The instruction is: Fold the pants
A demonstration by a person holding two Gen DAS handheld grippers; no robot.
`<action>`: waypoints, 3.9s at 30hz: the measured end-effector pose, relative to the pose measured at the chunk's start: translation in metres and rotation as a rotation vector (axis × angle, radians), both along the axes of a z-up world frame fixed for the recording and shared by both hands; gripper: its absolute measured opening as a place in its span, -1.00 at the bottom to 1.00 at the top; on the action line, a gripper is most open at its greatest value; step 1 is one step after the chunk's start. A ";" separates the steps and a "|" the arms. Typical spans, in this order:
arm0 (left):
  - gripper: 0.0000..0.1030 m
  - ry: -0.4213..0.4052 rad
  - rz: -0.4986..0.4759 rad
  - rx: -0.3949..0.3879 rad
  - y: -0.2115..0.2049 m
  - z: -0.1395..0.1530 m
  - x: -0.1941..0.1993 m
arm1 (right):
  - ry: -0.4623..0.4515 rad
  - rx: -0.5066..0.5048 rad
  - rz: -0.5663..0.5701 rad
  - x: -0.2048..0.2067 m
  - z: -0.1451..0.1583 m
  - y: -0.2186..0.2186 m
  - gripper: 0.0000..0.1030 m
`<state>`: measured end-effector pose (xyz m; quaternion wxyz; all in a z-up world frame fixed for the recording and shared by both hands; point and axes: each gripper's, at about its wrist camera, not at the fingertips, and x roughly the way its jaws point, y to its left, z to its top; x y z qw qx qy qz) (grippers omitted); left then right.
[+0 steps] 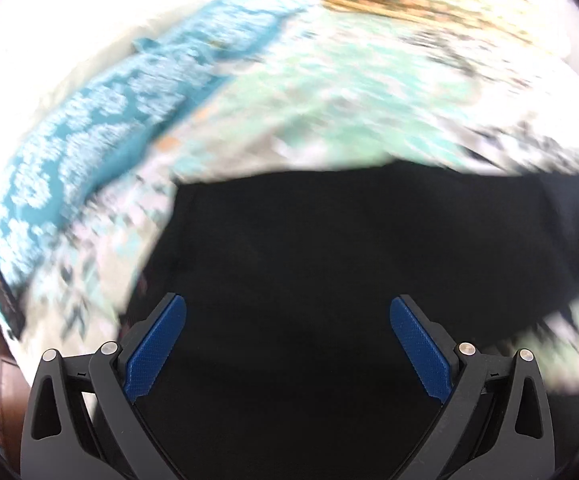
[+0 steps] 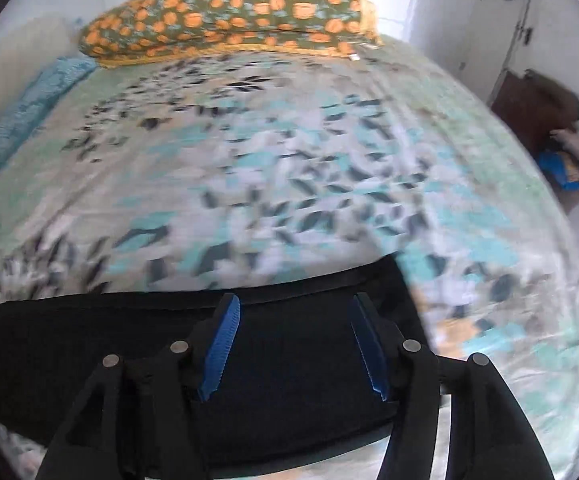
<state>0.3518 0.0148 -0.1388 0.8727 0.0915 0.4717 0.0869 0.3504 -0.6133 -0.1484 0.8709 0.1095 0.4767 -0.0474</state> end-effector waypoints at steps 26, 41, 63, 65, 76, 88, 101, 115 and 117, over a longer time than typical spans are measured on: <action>0.98 0.130 -0.137 -0.058 -0.015 -0.028 -0.122 | 0.091 0.201 -0.429 -0.346 -0.007 0.053 0.44; 0.99 0.239 0.137 -0.072 0.047 -0.046 -0.127 | 0.054 0.045 -0.751 -0.400 -0.013 0.019 0.45; 0.99 -0.040 0.046 -0.109 0.024 0.009 -0.020 | -0.022 -0.138 -0.297 -0.339 -0.002 0.115 0.61; 0.99 0.043 0.134 -0.121 0.039 -0.016 0.008 | -0.025 -0.129 -0.306 -0.340 -0.002 0.113 0.61; 0.98 0.022 0.213 -0.270 0.073 -0.009 -0.040 | -0.035 -0.050 -0.312 -0.326 -0.005 0.103 0.61; 0.99 -0.022 0.105 -0.070 0.019 -0.054 -0.008 | -0.022 0.033 -0.205 -0.196 0.018 0.008 0.64; 0.99 -0.111 0.107 -0.029 0.019 -0.068 -0.009 | 0.149 0.127 -0.287 -0.004 -0.021 -0.124 1.00; 0.99 -0.126 0.109 -0.013 0.018 -0.070 -0.009 | -0.006 -0.102 -0.023 -0.011 0.019 -0.074 -0.90; 0.99 -0.126 0.109 -0.013 0.019 -0.070 -0.008 | -0.056 -0.162 0.139 -0.048 0.050 -0.026 -0.90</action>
